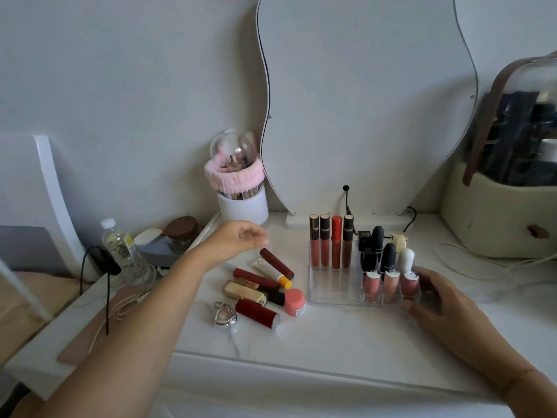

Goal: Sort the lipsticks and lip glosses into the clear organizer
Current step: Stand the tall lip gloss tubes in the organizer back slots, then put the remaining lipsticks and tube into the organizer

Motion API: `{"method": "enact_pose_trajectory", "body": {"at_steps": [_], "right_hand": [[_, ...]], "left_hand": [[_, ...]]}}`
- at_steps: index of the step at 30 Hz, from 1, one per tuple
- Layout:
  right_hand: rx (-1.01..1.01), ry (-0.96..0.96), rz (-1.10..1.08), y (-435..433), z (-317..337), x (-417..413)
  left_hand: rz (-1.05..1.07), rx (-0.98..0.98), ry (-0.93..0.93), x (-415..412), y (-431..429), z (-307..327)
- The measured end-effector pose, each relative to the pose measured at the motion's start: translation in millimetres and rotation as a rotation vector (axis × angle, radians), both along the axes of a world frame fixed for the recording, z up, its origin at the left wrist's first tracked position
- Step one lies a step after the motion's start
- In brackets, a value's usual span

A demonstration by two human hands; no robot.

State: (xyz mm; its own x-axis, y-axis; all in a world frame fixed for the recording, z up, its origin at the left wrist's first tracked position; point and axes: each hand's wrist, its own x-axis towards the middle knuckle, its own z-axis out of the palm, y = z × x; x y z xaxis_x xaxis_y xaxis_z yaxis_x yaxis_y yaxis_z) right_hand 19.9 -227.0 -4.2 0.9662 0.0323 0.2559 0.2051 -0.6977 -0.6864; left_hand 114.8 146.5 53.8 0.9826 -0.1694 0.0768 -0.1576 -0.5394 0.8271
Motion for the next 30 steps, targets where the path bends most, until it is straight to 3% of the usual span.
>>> {"method": "enact_pose_trajectory", "body": {"at_steps": [8, 22, 27, 30], "right_hand": [[-0.036, 0.004, -0.006, 0, -1, 1], [-0.061, -0.017, -0.002, -3, -6, 4], [-0.052, -0.027, -0.01, -2, -7, 5], [-0.048, -0.036, 0.009, -3, -8, 6]], "left_hand": [[0.027, 0.039, 0.026, -52, 61, -30], [0.039, 0.117, -0.037, -58, 64, -55], [0.038, -0.008, -0.009, -62, 70, -50], [0.019, -0.206, 0.001, -63, 67, -41]]}}
